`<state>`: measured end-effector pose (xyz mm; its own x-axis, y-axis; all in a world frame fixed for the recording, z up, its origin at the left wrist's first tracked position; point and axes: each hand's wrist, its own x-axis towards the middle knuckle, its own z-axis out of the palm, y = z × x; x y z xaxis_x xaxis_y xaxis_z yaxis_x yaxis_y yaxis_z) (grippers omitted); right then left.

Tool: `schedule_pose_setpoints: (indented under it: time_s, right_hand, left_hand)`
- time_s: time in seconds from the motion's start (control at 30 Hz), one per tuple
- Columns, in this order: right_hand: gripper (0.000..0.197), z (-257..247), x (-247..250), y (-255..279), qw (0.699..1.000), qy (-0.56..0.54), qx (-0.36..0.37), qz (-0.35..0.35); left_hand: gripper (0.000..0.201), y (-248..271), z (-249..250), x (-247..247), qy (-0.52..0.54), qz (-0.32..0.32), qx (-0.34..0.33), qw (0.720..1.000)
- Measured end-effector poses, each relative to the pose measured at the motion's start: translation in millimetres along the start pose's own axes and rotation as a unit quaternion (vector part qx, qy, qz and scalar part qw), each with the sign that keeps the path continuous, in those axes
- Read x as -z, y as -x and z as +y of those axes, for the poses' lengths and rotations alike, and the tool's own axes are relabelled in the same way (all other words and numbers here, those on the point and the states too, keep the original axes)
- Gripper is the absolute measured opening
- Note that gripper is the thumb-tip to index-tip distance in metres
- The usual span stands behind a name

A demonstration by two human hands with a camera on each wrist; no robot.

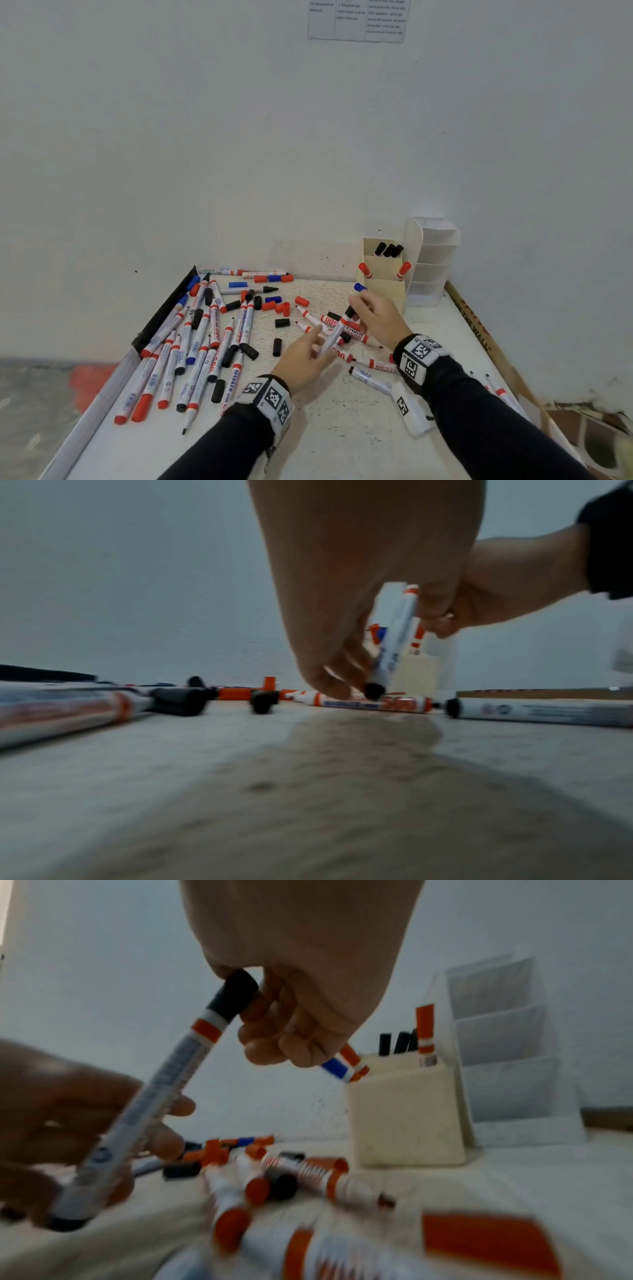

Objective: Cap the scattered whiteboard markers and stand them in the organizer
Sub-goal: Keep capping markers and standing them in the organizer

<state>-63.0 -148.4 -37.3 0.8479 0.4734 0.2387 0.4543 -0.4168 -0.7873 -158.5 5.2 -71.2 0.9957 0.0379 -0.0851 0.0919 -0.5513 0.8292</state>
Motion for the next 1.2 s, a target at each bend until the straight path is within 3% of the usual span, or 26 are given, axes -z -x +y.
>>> schedule_pose_setpoints:
  time_s: [0.07,0.13,0.2,0.27,0.37,0.43,0.53,0.7,0.83,1.07,1.13,1.2]
  right_hand:
    - [0.019,-6.0,25.5,-5.6,0.999,-0.005,0.010,0.048]
    - [0.010,-10.9,49.9,-12.5,0.996,0.007,0.026,0.090]
    - [0.012,-14.4,71.6,-19.9,0.990,0.019,0.039,0.134]
    - [0.019,-16.8,87.7,-26.5,0.984,0.028,0.037,0.174]
    - [0.023,-17.0,100.2,-39.1,0.977,0.032,0.035,0.208]
    - [0.025,-17.4,101.5,-50.4,0.975,0.054,0.032,0.215]
    - [0.028,-14.2,96.5,-68.5,0.974,0.114,0.028,0.196]
    - [0.027,-12.0,85.4,-94.7,0.970,0.153,0.021,0.190]
    - [0.013,-2.8,76.7,-114.4,0.962,0.192,-0.023,0.194]
    - [0.028,11.8,53.2,-127.3,0.918,0.377,-0.116,0.051]
    - [0.029,9.9,47.9,-127.3,0.912,0.389,-0.102,0.078]
    - [0.027,-2.0,39.5,-123.0,0.917,0.371,-0.045,0.136]
  left_hand:
    - [0.057,-4.3,14.1,-16.2,-0.020,0.079,-0.009,0.997]
    - [0.037,-7.0,27.6,-30.6,-0.045,0.122,-0.005,0.991]
    - [0.020,-12.0,34.0,-47.2,-0.112,0.090,-0.047,0.989]
    - [0.022,-13.8,33.9,-63.7,-0.173,0.005,-0.103,0.980]
    - [0.030,-17.1,34.9,-74.2,-0.289,-0.088,-0.124,0.945]
    - [0.031,-21.9,33.2,-70.0,-0.351,-0.087,-0.123,0.924]
    - [0.031,-28.7,23.7,-52.9,-0.384,-0.072,-0.080,0.917]
    - [0.029,-30.0,7.2,-15.9,-0.288,-0.052,-0.008,0.956]
    - [0.028,-31.8,-5.3,7.3,-0.186,-0.034,0.062,0.980]
    - [0.029,-34.9,-24.3,28.3,-0.094,0.027,0.121,0.988]
    - [0.030,-34.0,-28.0,31.1,-0.083,0.047,0.133,0.987]
    - [0.029,-33.5,-31.6,33.4,-0.073,0.073,0.137,0.985]
